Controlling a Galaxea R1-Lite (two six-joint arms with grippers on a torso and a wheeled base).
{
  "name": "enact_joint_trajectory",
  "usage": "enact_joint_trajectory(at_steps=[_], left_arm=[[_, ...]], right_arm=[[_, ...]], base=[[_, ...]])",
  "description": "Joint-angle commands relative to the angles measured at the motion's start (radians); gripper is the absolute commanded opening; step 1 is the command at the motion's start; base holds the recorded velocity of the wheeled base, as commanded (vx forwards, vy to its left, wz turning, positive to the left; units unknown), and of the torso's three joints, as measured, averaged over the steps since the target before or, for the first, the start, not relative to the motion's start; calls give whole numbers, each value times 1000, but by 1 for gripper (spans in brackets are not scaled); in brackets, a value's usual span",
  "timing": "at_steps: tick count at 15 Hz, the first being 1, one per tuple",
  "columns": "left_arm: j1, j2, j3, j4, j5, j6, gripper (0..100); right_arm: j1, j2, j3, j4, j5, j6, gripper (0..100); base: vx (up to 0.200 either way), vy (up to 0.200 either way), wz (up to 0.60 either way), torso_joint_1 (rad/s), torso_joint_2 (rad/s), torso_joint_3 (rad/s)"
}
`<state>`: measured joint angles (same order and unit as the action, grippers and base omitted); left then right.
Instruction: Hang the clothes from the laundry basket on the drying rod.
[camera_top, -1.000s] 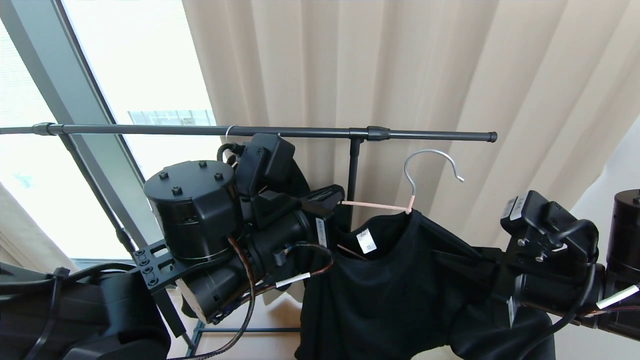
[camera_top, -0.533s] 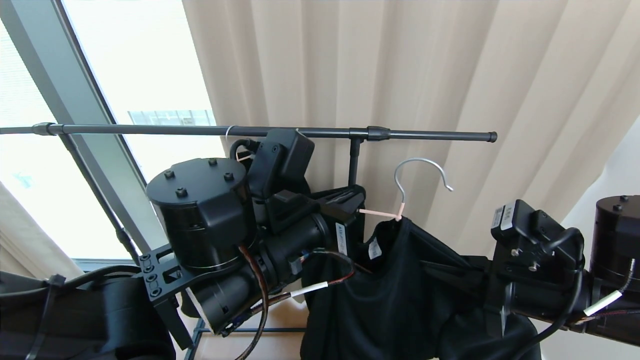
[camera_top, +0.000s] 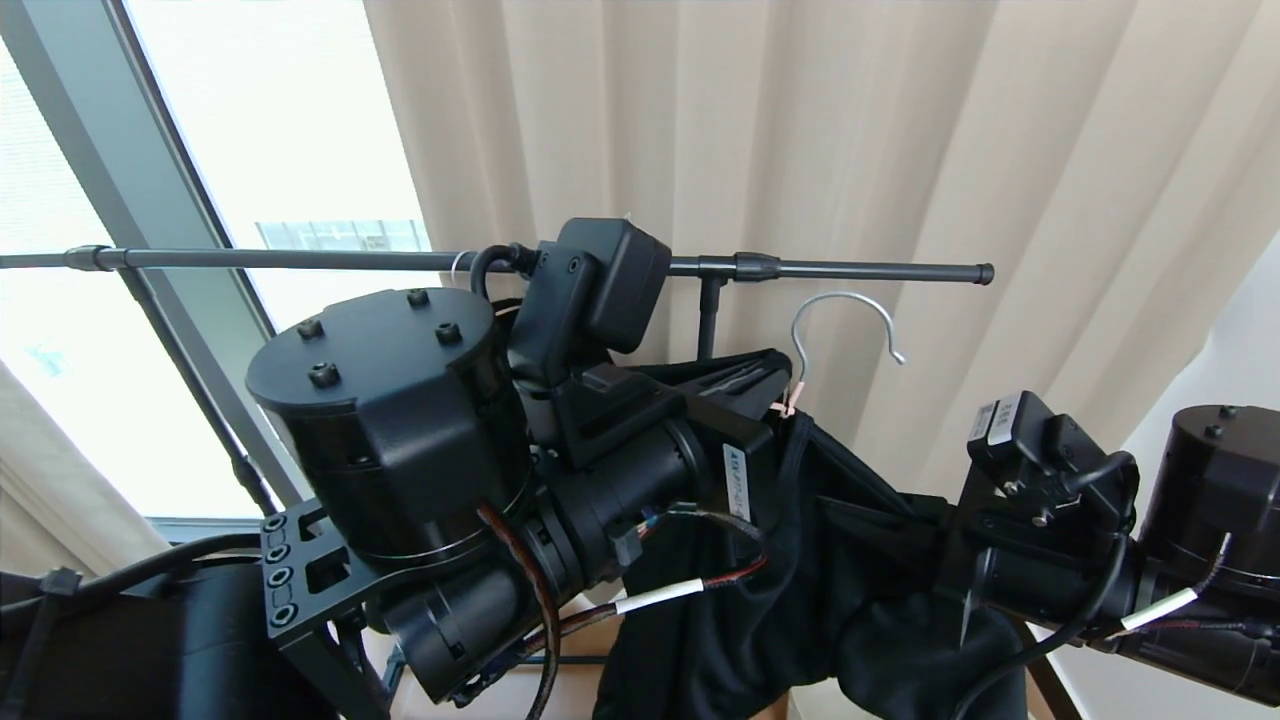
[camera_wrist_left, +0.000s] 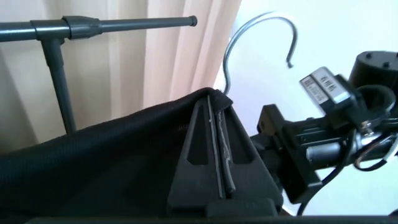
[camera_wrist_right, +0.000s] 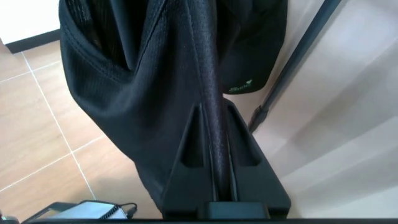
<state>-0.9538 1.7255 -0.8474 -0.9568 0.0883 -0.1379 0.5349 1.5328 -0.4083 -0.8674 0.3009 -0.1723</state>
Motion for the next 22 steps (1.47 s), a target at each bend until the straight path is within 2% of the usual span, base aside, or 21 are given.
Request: enact_joint_trajectory(at_steps=[1,5,8,12,13,18,19,20,22], left_arm=[[6,-3,7,0,1,-2,0],[3,-17,44,-10,-2,23,0],[6,-17,42,-33,-51,20,0],[7,-17,47,-26,-59,32,0],[9,-18,48,-23,-59,40,100],[55,-61,80,4,-58,84,100],[86,-87,110,4,-58,106,100],[121,-101,136,1,-59,127,100],[202,-126,189,-19,-94,136,100]], right_arm=[[2,15,11,-12,0,10,0],[-1,6,14,-56,1,20,0],[-1,7,16,-84,1,43,0],[-3,7,14,-91,1,45,0],[-3,7,14,-91,1,45,0],[-26,6,16,-93,3,43,0],[-46,4,16,-93,4,43,0],[-72,6,17,-91,40,42,0],[-148,7,25,-91,165,37,0]], base=[[0,0,0,0,0,0],[0,0,0,0,0,0],[0,0,0,0,0,0],[0,0,0,0,0,0],[0,0,0,0,0,0],[0,0,0,0,0,0],[0,0,0,0,0,0],[0,0,0,0,0,0],[0,0,0,0,0,0]])
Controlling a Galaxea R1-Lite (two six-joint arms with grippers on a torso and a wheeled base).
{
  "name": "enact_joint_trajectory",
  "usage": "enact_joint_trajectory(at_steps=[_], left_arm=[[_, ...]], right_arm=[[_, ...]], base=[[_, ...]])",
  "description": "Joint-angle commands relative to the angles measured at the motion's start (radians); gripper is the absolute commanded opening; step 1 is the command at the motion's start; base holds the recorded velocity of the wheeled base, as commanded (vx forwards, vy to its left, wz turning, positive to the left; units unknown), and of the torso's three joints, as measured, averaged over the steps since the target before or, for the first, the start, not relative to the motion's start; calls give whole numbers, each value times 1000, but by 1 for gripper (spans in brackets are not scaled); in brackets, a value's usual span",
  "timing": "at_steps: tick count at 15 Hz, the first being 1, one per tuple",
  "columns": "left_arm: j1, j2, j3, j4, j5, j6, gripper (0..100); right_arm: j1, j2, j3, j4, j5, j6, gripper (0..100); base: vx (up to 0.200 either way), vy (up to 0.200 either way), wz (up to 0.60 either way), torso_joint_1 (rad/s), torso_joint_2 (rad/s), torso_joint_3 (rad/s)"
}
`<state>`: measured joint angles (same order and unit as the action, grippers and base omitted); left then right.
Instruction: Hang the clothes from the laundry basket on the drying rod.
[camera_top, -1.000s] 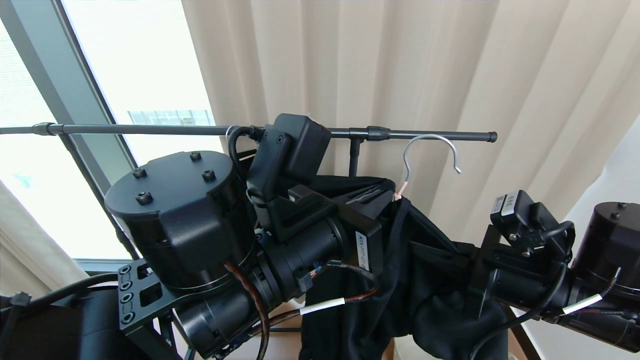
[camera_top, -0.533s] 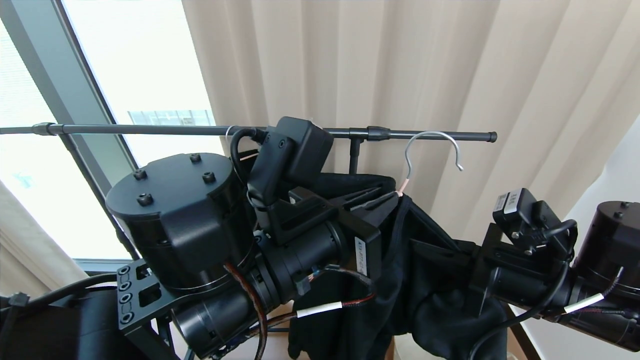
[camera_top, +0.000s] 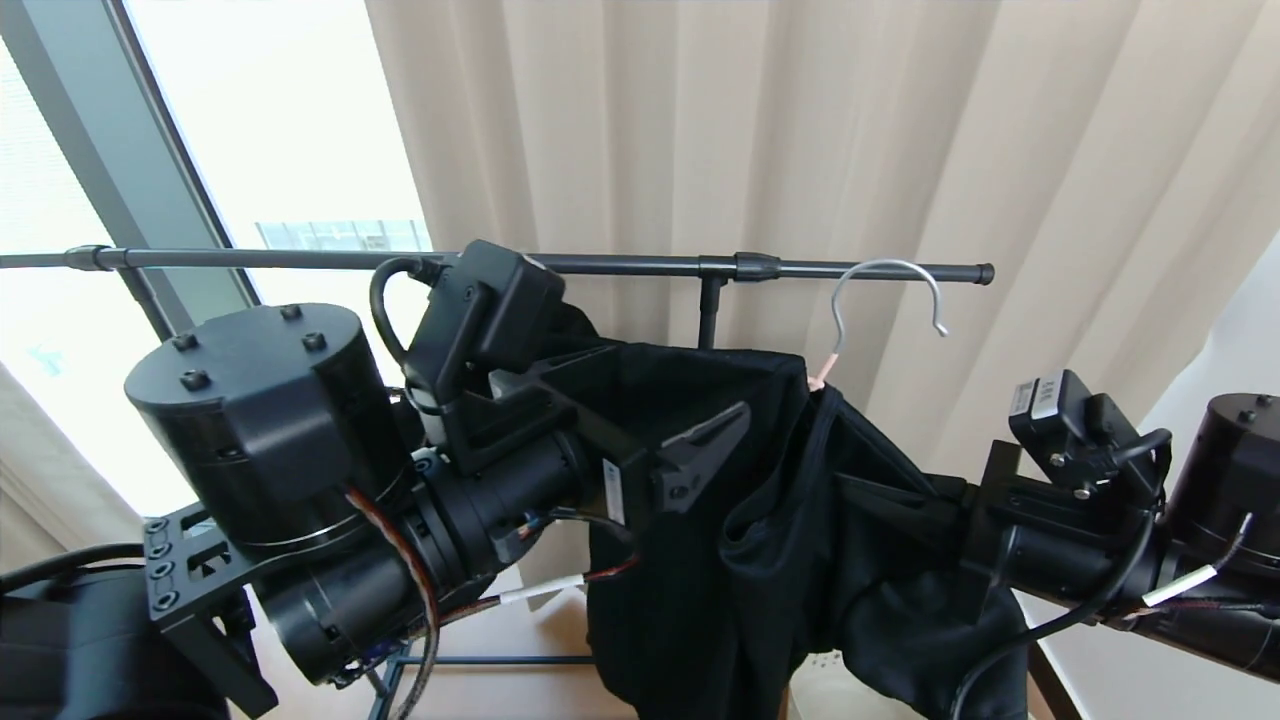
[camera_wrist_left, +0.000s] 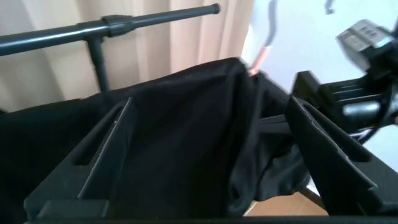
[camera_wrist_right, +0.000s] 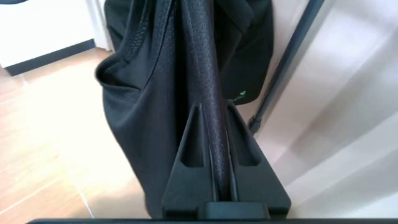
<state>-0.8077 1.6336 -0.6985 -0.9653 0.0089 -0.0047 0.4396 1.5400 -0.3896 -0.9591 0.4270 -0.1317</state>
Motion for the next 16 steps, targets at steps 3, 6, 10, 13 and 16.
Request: enact_joint_trajectory(at_steps=[3,6,10,13,16], left_arm=[[228,-58,134,-118,-224,2,100],[360,-61,178,-204,-356,-18,100],[548,-75,243,-219,-774,-95,100],[648,-51,263,-217,-1009,-121,100],[663,11,255,-219,-1024,-121,100]], right_arm=[[-154,9,12,0,205,-46,0],[-216,43,31,2,340,-132,0],[-240,75,29,0,429,-164,0],[-249,69,31,0,486,-164,0],[-249,61,34,0,493,-164,0]], base=[[0,0,0,0,0,0],[0,0,0,0,0,0],[0,0,0,0,0,0],[0,0,0,0,0,0],[0,0,0,0,0,0]])
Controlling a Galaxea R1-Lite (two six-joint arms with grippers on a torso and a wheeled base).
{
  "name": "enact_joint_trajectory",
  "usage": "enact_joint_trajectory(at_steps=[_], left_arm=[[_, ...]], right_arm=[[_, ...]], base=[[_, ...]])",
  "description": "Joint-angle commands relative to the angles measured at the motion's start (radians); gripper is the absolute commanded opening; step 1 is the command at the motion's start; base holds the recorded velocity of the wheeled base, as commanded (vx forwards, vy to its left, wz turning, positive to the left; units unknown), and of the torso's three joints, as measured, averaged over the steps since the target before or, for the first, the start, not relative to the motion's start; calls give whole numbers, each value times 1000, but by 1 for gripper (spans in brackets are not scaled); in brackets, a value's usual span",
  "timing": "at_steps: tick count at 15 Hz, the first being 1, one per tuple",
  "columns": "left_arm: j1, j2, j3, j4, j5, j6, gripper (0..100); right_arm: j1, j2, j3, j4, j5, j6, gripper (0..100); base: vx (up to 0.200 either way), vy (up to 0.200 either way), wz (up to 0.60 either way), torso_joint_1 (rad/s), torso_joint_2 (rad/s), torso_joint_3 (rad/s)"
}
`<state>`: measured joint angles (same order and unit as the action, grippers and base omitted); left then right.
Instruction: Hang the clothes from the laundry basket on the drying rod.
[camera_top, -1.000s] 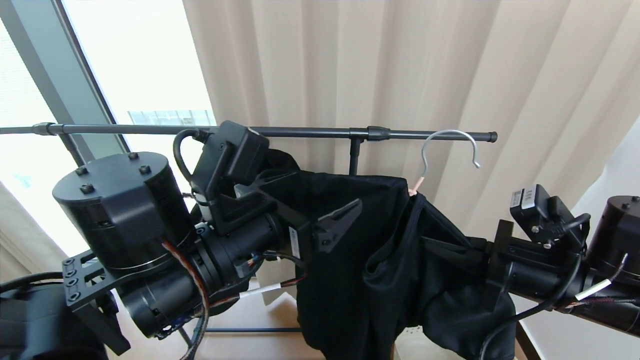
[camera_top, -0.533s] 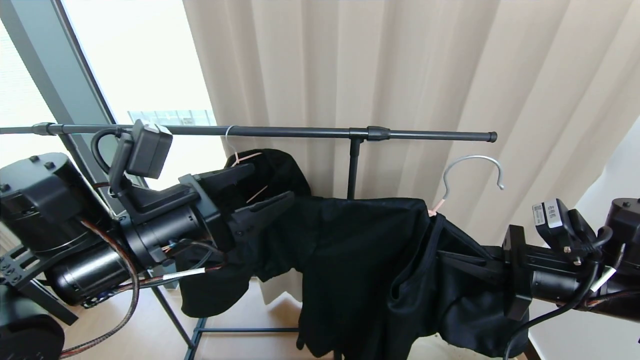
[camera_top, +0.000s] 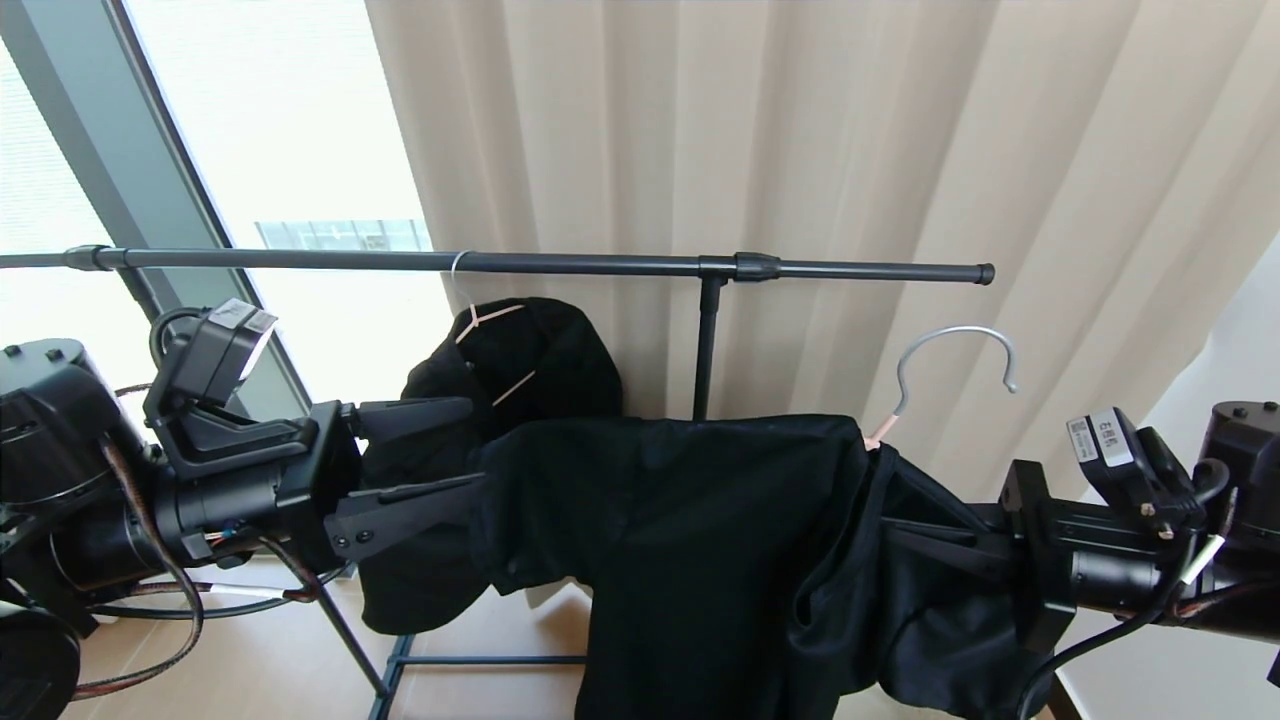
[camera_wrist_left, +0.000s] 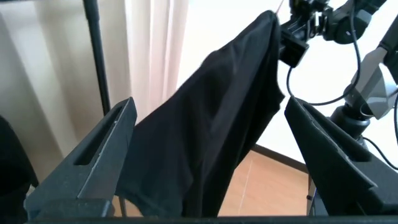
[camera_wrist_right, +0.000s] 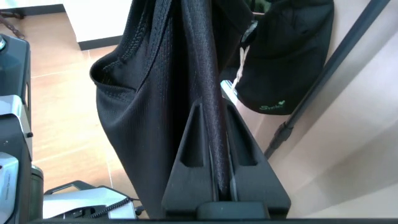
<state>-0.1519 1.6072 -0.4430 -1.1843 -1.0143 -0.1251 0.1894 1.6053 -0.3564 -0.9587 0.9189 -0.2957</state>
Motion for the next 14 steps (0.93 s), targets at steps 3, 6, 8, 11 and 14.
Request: enact_joint_trajectory(at_steps=[3,6,8,11,14], left_arm=[[2,63,7,0,-1,2,100],[-14,123,1,0,5,4,100],[-15,152,-3,0,11,4,100],[-40,181,-20,0,83,4,100],[-63,194,-22,0,131,4,0]], right_arm=[[1,-19,4,0,9,0,0],[-1,-44,7,0,14,1,0],[-1,-44,7,2,14,1,0],[-1,-42,5,2,12,1,0],[-1,-38,5,0,8,1,0]], base=[[0,0,0,0,0,0],[0,0,0,0,0,0],[0,0,0,0,0,0],[0,0,0,0,0,0],[0,0,0,0,0,0]])
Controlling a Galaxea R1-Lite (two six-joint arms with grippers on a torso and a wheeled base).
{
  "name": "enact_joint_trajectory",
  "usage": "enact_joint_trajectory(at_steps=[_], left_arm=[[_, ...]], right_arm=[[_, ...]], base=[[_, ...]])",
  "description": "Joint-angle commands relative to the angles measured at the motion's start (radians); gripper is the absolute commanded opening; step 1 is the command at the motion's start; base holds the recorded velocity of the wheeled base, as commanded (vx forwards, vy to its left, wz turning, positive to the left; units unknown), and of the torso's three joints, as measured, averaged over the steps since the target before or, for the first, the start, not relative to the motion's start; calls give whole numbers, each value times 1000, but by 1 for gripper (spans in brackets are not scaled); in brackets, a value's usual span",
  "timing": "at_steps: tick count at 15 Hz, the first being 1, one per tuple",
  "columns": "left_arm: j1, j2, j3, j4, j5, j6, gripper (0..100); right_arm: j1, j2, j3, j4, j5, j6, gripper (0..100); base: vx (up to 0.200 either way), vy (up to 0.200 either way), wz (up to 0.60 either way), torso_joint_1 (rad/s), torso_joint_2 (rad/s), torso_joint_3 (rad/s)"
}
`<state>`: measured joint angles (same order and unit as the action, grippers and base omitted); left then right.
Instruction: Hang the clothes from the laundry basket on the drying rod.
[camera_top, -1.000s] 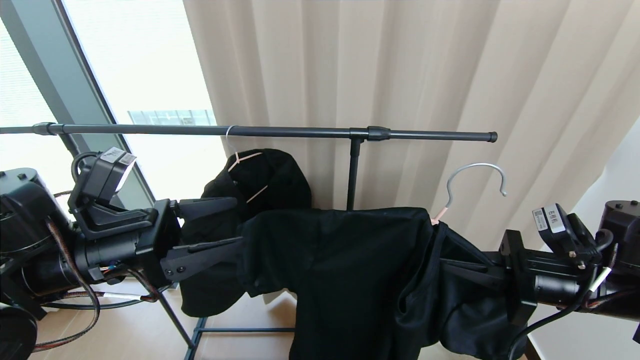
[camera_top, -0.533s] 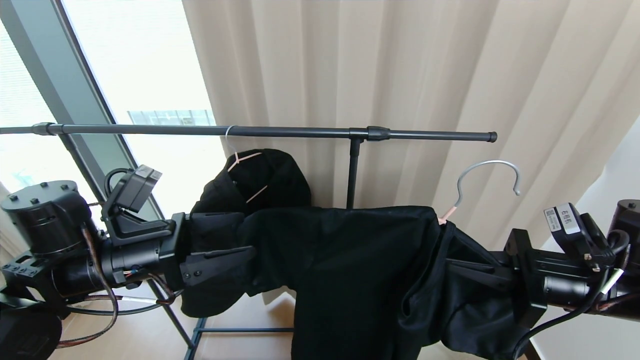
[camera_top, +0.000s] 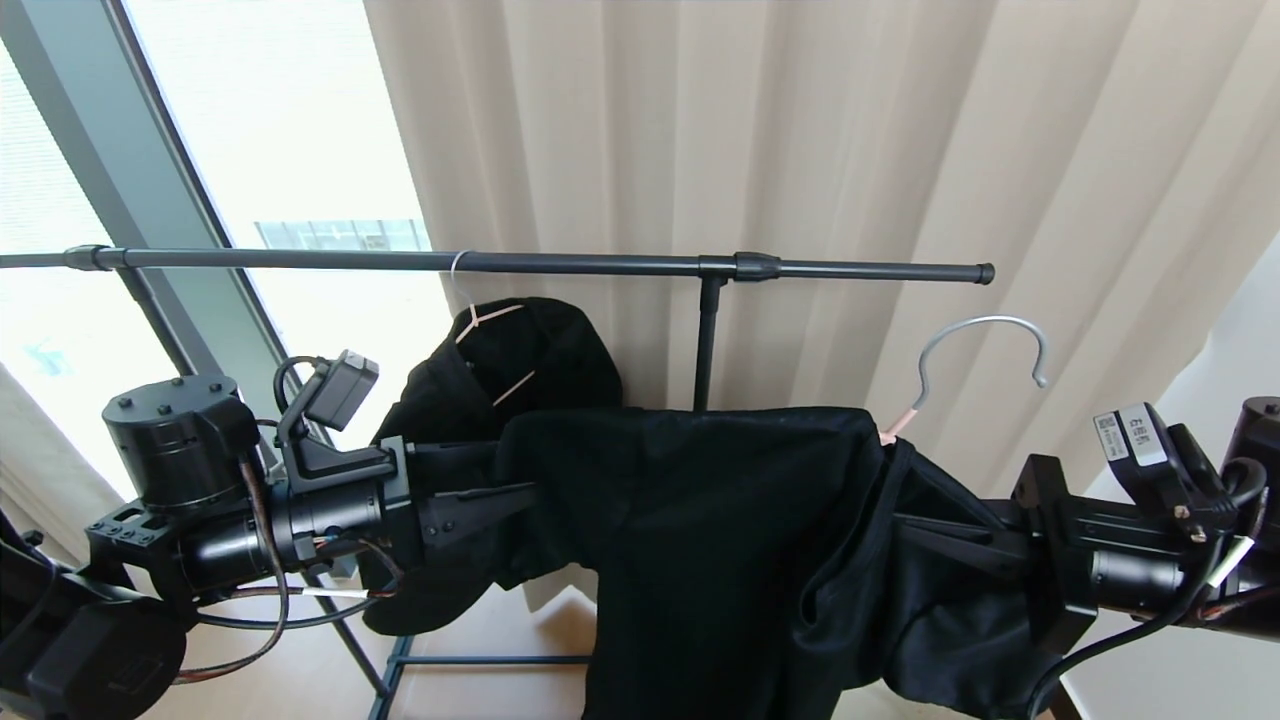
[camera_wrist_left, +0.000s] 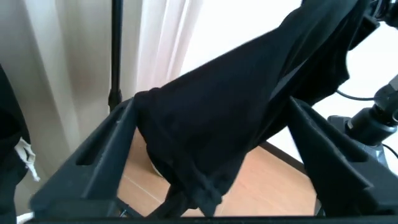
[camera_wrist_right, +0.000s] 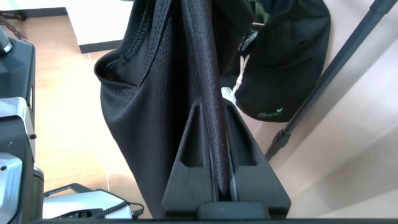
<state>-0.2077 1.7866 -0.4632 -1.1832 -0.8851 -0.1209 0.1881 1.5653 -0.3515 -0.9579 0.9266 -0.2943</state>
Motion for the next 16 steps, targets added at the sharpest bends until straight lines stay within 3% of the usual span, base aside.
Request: enact_joint_trajectory(at_steps=[1,12,16], left_arm=[[-6,14,-11,-1,3,0,0],[99,-32,-25,-4,2,3,0],[122,-30,-9,-62,0,1,0]], right_arm=[[-4,2,-1,-1,0,0,0],[-87,5,-20,-1,6,1,0],[-99,5,-23,-1,6,1,0]], base=[[0,0,0,0,0,0],[0,0,0,0,0,0],[0,0,0,0,0,0]])
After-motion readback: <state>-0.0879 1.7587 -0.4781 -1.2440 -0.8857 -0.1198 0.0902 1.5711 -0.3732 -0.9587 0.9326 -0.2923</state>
